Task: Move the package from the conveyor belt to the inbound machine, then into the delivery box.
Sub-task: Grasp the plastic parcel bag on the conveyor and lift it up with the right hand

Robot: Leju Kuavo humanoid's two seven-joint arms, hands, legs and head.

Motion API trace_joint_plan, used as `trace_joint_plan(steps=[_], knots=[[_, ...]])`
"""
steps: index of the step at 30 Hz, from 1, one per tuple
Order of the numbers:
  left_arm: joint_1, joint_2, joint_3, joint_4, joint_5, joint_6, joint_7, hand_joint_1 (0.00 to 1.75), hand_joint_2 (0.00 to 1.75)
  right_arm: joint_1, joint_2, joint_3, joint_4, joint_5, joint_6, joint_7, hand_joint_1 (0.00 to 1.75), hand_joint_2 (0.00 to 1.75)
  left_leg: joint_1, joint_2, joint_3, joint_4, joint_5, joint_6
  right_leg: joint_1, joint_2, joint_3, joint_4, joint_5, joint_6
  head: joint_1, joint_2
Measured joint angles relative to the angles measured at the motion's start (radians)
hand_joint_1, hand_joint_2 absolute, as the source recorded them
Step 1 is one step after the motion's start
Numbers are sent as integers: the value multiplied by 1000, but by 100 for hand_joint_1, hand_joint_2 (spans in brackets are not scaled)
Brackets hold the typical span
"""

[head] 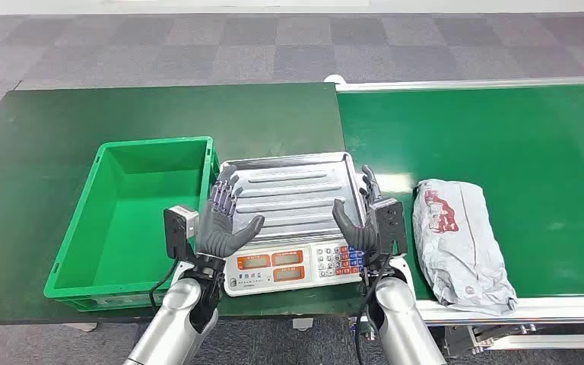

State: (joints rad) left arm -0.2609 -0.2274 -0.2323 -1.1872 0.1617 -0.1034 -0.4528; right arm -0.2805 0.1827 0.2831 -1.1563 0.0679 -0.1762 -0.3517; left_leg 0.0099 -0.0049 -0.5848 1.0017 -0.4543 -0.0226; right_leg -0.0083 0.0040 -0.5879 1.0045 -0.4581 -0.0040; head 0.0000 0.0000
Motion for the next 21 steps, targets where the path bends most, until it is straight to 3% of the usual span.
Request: trace_joint_plan(steps=[10, 21], knots=[[0, 0, 0, -2, 0, 0, 1, 0, 175, 0, 0, 0, 0, 5, 0, 1, 0, 175, 0, 0, 0, 0, 0, 0, 0, 0, 0, 0, 0, 0, 0, 0], [21, 7, 3, -21, 0, 9, 1, 0, 175, 49, -24, -43, -40, 58, -73, 20, 0, 175, 0, 0, 0, 0, 0, 0, 0, 0, 0, 0, 0, 0, 0, 0]])
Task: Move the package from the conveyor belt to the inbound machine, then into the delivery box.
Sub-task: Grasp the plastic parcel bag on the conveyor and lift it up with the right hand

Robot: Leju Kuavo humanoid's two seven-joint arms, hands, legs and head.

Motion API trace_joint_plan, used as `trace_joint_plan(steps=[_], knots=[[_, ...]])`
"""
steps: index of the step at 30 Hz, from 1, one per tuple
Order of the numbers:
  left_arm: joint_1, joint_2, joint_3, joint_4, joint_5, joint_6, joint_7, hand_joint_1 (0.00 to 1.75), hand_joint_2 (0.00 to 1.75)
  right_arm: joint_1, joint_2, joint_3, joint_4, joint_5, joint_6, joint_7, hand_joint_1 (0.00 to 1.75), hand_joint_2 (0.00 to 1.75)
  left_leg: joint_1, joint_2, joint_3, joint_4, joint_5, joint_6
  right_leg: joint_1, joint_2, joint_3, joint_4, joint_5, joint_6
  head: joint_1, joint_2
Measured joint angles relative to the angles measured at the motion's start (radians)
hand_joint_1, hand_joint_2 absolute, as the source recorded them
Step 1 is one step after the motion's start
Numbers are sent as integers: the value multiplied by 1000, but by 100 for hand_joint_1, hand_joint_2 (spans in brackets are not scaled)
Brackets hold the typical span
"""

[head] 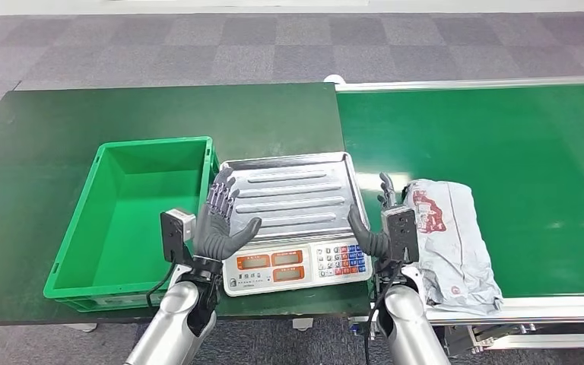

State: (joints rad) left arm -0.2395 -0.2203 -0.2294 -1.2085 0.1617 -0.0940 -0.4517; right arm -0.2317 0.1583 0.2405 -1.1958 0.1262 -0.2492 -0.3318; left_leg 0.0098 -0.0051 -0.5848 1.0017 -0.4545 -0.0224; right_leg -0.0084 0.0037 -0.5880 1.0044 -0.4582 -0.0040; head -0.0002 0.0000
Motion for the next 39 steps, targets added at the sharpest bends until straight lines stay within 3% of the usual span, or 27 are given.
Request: trace_joint_plan(steps=[3, 8, 12, 16, 24, 31, 39], knots=[[10, 2, 6, -10, 0, 6, -1, 0, 175, 7, -12, -26, -2, 103, -108, 48, 0, 175, 0, 0, 0, 0, 0, 0, 0, -1, 0, 0, 0, 0, 0, 0], [34, 7, 31, -40, -2, 5, 0, 0, 175, 21, -56, -126, 13, 419, -346, 108, 0, 175, 0, -1, 0, 0, 0, 0, 0, -1, 1, 0, 0, 0, 0, 0], [45, 8, 35, -50, -8, -1, -1, 0, 175, 32, -74, -208, 34, 580, -428, 131, 0, 175, 0, -1, 0, 0, 0, 1, -1, -1, 1, 0, 0, 0, 0, 0], [51, 7, 44, -53, -13, -5, -6, 0, 175, 30, -91, -277, 78, 673, -439, 168, 0, 175, 0, -1, 0, 0, 0, 1, 0, -1, 1, 0, 0, 0, 0, 0], [60, 7, 56, -63, -17, -15, -11, 0, 175, -2, -117, -339, 198, 707, -423, 220, 0, 175, 0, -1, 1, 0, 0, 1, 0, -1, 2, 0, 0, 0, 0, 0], [65, 7, 57, -71, -18, -24, -2, 0, 175, -94, -137, -368, 440, 751, -357, 334, 0, 175, 0, 0, 1, 0, 0, 1, 0, -1, 2, 0, 0, 0, 0, 0], [76, 7, 57, -86, -18, -25, 1, 0, 175, -131, -138, -397, 634, 699, -284, 295, 0, 175, 0, 0, 1, 0, 0, 1, 0, -1, 2, 0, 0, 1, 0, 0]])
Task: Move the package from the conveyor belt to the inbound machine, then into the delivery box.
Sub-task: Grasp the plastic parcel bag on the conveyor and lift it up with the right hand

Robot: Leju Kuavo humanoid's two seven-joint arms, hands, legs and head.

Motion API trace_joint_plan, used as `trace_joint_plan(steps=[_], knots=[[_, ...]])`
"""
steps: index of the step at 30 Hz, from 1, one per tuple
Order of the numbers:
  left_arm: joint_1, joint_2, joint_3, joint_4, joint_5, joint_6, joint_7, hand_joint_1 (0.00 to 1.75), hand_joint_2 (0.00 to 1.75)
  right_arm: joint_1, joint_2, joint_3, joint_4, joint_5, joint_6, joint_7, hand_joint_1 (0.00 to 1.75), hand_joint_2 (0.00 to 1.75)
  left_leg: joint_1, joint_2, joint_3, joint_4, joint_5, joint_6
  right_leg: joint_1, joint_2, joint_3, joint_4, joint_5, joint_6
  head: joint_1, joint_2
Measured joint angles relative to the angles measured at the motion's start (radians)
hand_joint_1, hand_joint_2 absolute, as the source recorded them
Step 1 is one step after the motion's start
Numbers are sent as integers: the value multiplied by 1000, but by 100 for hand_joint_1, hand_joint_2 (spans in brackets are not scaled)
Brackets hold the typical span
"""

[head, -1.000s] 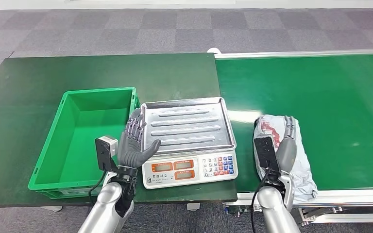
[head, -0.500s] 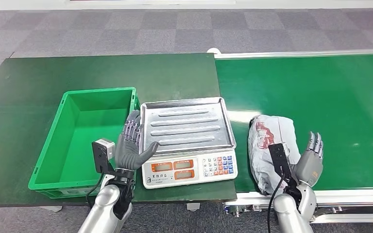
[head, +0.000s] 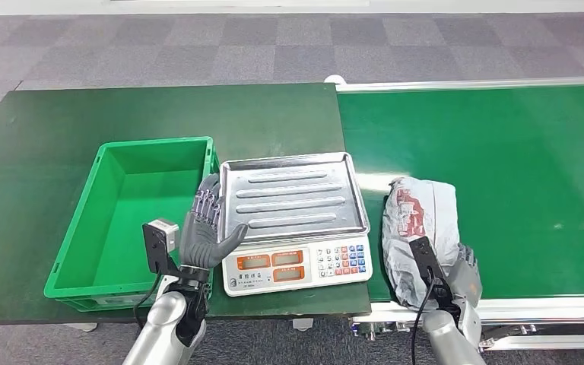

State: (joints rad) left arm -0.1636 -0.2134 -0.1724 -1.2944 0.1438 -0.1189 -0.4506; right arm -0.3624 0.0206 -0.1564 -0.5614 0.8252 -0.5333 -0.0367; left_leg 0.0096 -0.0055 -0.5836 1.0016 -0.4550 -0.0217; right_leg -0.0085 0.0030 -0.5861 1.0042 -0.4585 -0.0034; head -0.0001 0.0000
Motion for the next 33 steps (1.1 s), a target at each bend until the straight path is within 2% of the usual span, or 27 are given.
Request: trace_joint_plan(steps=[6, 12, 13, 16, 17, 21, 28, 33], knots=[[-1, 0, 0, 0, 0, -9, 1, 0, 175, -18, 16, -42, 83, -111, 129, -127, 0, 175, 1, 5, 6, 0, -2, 0, 1, 4, 4, 0, 0, 0, 0, 0], [-11, 0, 0, 3, -1, -16, 0, 0, 175, -29, 23, -78, 137, -164, 196, -181, 0, 175, 6, 12, 22, 0, -12, -1, 3, 10, 24, -5, -5, -1, 0, 0], [-12, 0, 0, 4, -1, -17, -2, 0, 175, -30, 23, -85, 138, -180, 220, -203, 23, 175, 8, 13, 24, 0, -14, -1, 4, 12, 28, -6, -7, -2, 0, 0], [-13, 0, 0, 6, -4, -21, -12, 0, 175, -31, 23, -101, 139, -230, 313, -301, 154, 175, 10, 20, 29, 0, -18, -2, 7, 19, 34, -7, -8, -3, 0, 0], [-15, 1, 0, 7, -5, -22, -16, 0, 175, -32, 25, -103, 139, -244, 340, -336, 175, 175, 10, 22, 30, 0, -18, -2, 7, 21, 35, -7, -7, -2, 0, 0], [-21, 1, 0, 11, -11, -25, -24, 0, 175, -32, 42, -104, 139, -275, 385, -431, 175, 175, 10, 21, 34, 0, -15, -2, 7, 19, 35, -6, -4, -1, 0, 0], [-22, 2, 0, 16, -18, -24, -30, 0, 175, -35, 64, -105, 130, -313, 396, -489, 174, 175, 10, 17, 31, 0, -13, -3, 7, 17, 29, -6, -4, -2, 0, 0], [-22, 5, 0, 18, -22, -18, -32, 0, 175, -26, 80, -86, 69, -379, 414, -484, 175, 175, 10, 15, 24, 0, -12, -4, 7, 14, 22, -5, -4, -2, 0, 0]])
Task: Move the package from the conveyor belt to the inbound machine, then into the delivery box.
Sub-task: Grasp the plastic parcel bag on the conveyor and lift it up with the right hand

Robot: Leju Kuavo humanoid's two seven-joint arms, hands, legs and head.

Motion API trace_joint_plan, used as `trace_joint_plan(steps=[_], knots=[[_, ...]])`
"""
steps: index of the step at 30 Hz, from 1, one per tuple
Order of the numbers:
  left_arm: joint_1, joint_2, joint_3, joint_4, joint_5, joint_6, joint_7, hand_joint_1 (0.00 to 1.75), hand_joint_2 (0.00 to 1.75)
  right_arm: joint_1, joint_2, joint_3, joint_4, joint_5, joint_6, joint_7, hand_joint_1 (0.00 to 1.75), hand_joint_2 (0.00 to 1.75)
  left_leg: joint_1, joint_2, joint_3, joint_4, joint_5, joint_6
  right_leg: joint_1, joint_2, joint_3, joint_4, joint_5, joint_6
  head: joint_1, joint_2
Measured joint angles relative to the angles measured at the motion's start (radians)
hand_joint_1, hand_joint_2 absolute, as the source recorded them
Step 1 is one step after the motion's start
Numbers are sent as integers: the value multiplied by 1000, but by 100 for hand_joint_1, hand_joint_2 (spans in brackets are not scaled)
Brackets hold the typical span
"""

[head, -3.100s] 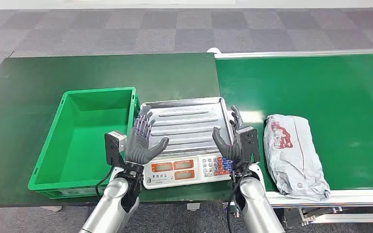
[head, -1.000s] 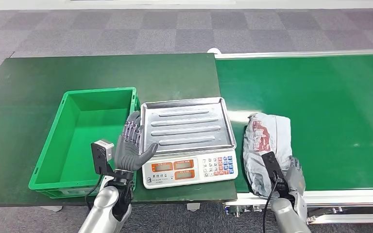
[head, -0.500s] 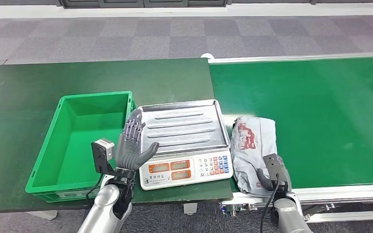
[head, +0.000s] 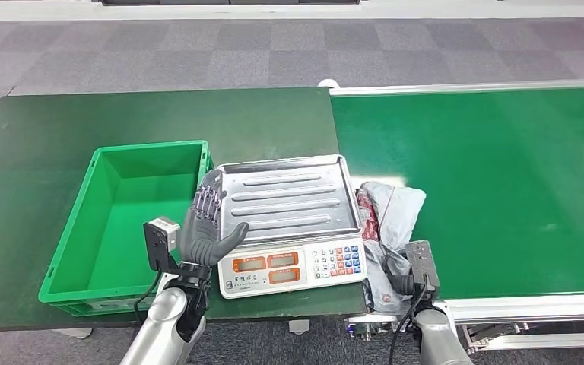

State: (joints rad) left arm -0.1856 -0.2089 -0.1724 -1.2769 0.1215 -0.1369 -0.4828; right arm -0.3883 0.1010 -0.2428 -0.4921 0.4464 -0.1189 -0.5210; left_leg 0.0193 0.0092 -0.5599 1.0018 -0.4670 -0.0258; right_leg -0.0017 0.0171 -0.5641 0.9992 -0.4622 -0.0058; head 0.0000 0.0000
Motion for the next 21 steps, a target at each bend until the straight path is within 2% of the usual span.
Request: trace_joint_plan(steps=[8, 11, 17, 21], knots=[[6, 8, 1, -4, -9, 4, -1, 0, 175, 27, 13, 39, -107, -66, -9, 7, 175, 175, 0, -3, -5, 0, 0, 0, 0, -2, -4, 0, 0, 0, 0, 0], [10, 9, 1, -9, -12, 9, -1, 0, 175, 41, 18, 49, -152, -89, -44, 1, 175, 175, -1, -4, -6, 0, 0, 0, 0, -3, -5, 0, 0, 0, 0, 0], [30, 14, 2, -28, -15, 22, -1, 0, 175, 105, 25, 113, -410, -124, -141, 50, 175, 175, -1, -5, -8, 0, 0, 0, 0, -5, -7, 0, -1, 0, 0, 0], [31, 15, 3, -32, -16, 24, -2, 0, 175, 132, 25, 157, -571, -131, -191, 45, 175, 175, -2, -6, -8, 0, 1, 1, 0, -5, -7, 0, -1, 0, 0, 0]])
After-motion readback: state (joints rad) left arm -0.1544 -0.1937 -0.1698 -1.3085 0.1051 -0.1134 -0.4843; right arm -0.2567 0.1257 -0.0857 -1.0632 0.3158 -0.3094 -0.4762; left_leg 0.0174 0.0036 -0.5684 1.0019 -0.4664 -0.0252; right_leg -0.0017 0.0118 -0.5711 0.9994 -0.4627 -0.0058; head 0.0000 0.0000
